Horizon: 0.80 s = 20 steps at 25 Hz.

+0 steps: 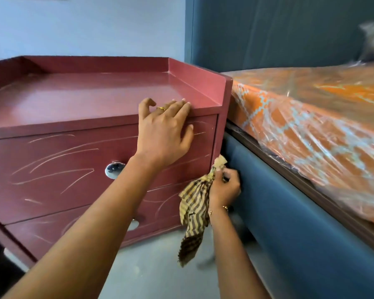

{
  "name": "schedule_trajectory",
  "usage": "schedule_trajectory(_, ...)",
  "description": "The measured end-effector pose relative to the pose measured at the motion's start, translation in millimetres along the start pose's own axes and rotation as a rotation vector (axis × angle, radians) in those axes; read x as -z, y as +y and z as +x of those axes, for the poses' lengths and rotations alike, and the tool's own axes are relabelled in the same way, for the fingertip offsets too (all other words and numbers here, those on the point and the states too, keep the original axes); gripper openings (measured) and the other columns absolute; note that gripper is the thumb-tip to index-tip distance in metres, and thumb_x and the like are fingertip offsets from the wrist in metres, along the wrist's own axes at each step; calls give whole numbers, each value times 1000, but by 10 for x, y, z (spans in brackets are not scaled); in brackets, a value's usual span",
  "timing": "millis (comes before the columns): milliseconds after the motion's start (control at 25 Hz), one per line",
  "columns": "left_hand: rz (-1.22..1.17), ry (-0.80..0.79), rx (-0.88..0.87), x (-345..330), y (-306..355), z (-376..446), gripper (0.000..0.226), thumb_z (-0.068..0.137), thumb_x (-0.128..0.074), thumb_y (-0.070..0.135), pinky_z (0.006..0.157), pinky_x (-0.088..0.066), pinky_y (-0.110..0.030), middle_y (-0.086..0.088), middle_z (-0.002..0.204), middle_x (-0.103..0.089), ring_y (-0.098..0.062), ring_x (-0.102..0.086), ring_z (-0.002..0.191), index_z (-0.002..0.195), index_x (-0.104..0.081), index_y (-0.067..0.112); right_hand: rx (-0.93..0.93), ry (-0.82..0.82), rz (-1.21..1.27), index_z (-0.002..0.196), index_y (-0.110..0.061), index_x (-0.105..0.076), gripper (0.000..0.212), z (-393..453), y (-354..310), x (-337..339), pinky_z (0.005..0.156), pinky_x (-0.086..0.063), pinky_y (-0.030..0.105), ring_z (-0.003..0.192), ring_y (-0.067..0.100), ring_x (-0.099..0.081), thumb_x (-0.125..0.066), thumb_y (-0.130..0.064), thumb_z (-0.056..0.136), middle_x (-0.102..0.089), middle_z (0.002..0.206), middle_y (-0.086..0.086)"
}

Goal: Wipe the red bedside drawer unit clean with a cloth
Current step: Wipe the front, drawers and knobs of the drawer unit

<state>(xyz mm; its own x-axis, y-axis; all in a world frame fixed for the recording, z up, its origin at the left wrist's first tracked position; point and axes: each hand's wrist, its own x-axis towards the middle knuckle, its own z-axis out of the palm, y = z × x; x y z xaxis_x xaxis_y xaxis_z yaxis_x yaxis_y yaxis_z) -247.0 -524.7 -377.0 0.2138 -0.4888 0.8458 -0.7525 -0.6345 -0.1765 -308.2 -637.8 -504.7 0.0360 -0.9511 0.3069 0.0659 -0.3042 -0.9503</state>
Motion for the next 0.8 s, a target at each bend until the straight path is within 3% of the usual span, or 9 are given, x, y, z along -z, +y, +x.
schedule_trajectory(160, -15, 3, 2, -20, 1, 11, 43, 80, -49, 36, 92, -21, -38, -6, 114, -68, -24, -66, 101, 110, -67, 10, 137, 39, 14, 84, -3, -63, 7, 52, -194, -143, 59, -30, 17, 71, 21, -55, -65, -8, 81, -64, 81, 15)
schedule_trajectory(360, -24, -16, 3, -9, 0, -2, 42, 80, -50, 35, 91, -21, -39, -5, 113, -69, -24, -66, 98, 110, -67, 10, -150, -173, -280, 83, -2, -60, 11, -407, 593, 84, 60, -30, 25, 84, 34, -60, -63, -13, 84, -65, 94, 18)
schedule_trajectory(560, -23, -41, -4, -15, -15, -2, 42, 79, -51, 35, 92, -22, -40, -4, 114, -68, -22, -66, 99, 111, -66, 11, 22, 0, -67, 84, -1, -63, 6, -157, 225, -50, 62, -35, 25, 74, 22, -53, -63, -7, 83, -63, 86, 16)
schedule_trajectory(720, -31, -135, -4, 47, -24, 9, 46, 81, -44, 36, 94, -19, -40, -5, 117, -67, -23, -65, 103, 114, -65, 12, -179, -136, -245, 82, -1, -61, 10, -295, 501, 52, 60, -31, 27, 81, 31, -56, -61, -11, 85, -63, 93, 18)
schedule_trajectory(800, -17, -203, -73, 125, -75, 34, 52, 83, -34, 38, 98, -15, -43, -5, 122, -64, -24, -59, 114, 119, -62, 13, -238, -179, -288, 88, -3, -63, 10, -399, 568, 126, 62, -36, 30, 86, 36, -59, -61, -12, 85, -65, 95, 20)
